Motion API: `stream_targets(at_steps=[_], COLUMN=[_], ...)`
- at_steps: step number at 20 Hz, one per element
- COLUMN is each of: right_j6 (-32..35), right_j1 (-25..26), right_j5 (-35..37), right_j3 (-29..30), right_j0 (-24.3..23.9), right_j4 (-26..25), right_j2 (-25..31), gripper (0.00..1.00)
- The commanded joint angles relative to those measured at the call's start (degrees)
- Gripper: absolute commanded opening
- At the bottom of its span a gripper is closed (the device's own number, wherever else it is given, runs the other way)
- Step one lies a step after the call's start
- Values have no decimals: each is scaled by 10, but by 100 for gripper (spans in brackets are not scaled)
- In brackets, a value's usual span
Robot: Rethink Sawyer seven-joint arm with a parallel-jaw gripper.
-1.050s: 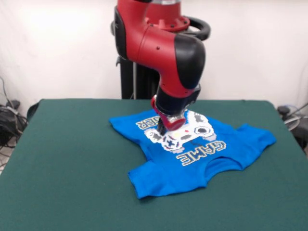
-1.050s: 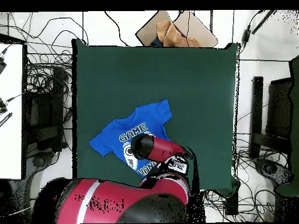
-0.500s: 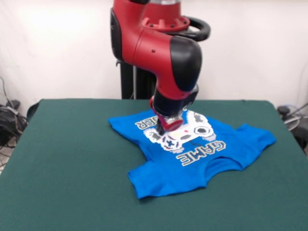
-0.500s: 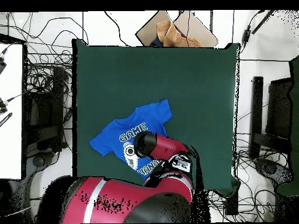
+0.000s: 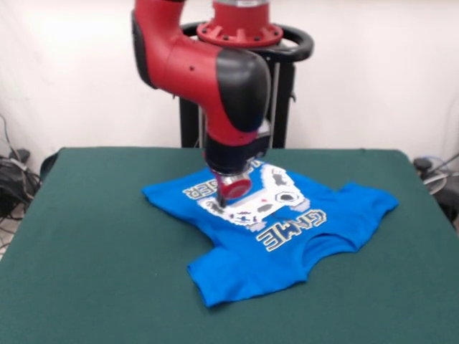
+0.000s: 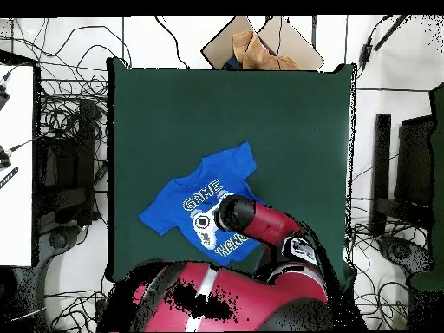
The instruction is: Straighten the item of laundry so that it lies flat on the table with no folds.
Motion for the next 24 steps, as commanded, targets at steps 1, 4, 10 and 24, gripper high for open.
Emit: stream_targets(at_steps=[1,4,10,24], right_j6=[30,30,27,18], right_j1=[-18,-5,56,59], right_j5=[-87,-100,-138,-94], right_j3=[8,2,-41,-70], right_j0=[-30,-34,-38,-23], right_j4=[-17,-26,-37,-48], right_j2=[74,76,73,54], gripper=[0,0,0,0])
